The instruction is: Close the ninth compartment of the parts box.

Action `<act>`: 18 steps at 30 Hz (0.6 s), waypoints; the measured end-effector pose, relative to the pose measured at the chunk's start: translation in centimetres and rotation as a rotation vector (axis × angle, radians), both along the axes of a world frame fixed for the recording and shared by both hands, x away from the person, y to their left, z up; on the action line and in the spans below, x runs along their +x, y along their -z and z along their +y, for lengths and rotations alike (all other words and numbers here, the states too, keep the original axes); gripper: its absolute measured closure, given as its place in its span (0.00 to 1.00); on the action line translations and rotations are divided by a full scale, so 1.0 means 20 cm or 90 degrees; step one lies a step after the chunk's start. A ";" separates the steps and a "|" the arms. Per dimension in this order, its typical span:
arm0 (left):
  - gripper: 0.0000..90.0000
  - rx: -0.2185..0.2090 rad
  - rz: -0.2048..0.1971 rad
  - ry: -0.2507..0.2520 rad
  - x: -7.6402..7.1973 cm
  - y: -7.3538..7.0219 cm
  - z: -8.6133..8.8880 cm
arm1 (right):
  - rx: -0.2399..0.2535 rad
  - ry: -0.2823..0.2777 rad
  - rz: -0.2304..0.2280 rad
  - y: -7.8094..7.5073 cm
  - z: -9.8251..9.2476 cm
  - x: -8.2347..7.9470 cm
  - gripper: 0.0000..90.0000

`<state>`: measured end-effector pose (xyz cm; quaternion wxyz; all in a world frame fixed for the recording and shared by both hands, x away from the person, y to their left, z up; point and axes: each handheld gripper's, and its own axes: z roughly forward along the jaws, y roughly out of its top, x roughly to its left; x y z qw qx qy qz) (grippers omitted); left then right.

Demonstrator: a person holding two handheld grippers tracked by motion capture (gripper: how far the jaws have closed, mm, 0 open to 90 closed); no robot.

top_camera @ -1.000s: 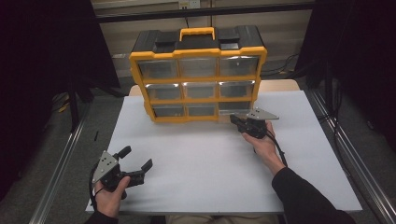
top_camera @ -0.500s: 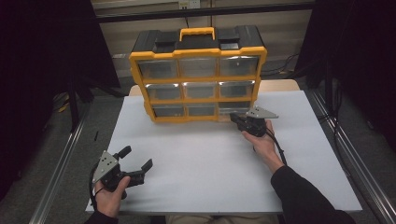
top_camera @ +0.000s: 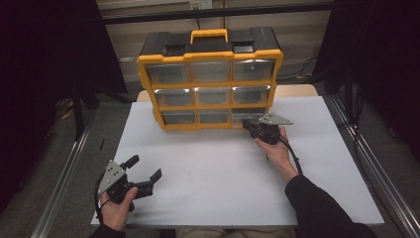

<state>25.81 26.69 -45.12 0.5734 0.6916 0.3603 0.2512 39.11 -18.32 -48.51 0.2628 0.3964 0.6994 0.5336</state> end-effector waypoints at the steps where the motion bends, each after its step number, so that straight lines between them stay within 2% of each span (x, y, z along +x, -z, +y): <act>1: 0.04 0.000 0.000 0.000 0.00 0.00 0.00 | 0.000 0.001 -0.001 0.00 0.00 0.00 1.00; 18: 0.04 0.000 0.002 -0.002 0.00 0.00 0.00 | 0.000 0.016 -0.001 0.00 -0.02 0.02 1.00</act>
